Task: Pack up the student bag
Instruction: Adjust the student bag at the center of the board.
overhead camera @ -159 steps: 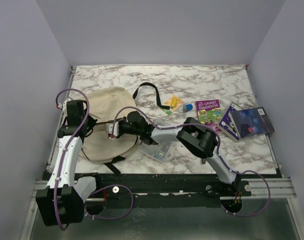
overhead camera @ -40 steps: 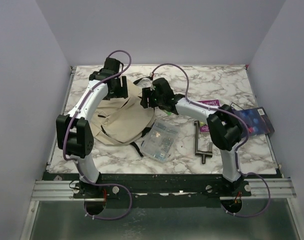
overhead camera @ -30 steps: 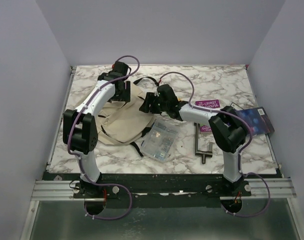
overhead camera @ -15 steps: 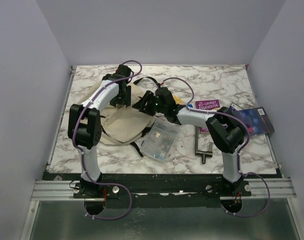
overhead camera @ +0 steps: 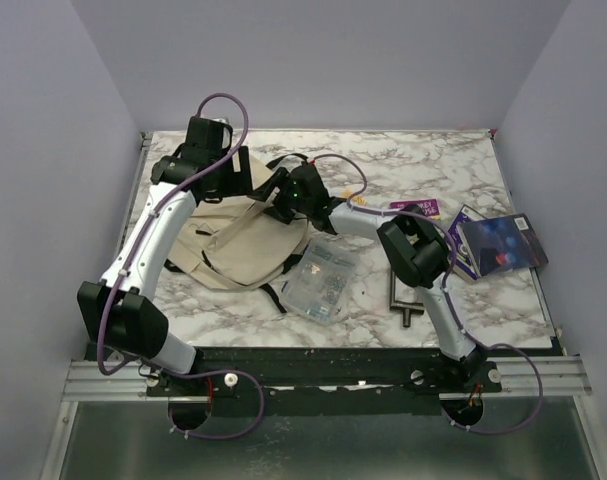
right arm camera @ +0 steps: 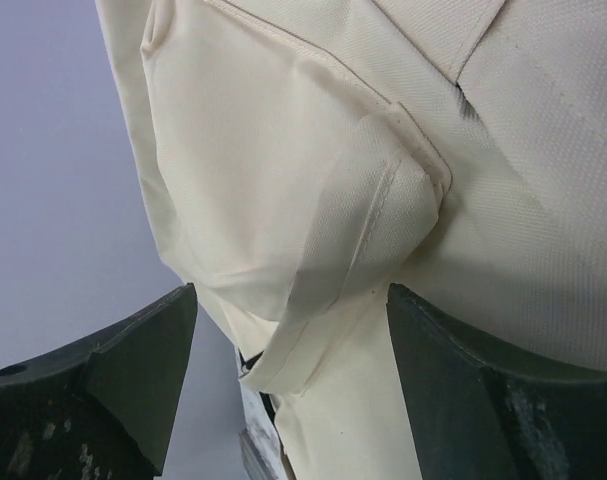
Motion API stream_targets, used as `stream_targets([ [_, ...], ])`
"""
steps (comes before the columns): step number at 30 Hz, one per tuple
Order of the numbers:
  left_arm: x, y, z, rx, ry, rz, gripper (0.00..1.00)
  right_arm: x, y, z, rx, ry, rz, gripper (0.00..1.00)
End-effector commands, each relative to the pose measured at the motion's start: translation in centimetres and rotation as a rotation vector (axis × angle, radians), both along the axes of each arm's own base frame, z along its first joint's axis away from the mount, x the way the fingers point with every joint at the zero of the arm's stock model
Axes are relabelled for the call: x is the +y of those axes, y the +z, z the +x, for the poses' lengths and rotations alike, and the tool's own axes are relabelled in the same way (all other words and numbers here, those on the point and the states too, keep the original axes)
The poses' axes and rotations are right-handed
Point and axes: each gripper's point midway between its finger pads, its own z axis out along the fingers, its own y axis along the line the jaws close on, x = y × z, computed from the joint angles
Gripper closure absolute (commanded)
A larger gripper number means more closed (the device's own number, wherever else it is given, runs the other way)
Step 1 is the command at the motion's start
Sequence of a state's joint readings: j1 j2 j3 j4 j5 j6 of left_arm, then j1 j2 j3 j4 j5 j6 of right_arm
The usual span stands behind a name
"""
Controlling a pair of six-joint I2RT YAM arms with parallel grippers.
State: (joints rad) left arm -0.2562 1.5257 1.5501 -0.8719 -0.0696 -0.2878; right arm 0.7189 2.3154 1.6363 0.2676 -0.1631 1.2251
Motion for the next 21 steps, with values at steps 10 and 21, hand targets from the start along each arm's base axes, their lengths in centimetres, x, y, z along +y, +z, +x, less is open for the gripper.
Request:
stream_targets([
  [10,-0.2,-1.0,0.6,0.021,0.005,-0.023,0.16,0.4,-4.2,0.3,0.07,-0.026,-0.02,0.4],
  [21,0.4,-2.9,1.5,0.057,-0.002,0.046,0.16,-0.2,-3.4,-0.3,-0.005,-0.005,-0.011,0.9],
])
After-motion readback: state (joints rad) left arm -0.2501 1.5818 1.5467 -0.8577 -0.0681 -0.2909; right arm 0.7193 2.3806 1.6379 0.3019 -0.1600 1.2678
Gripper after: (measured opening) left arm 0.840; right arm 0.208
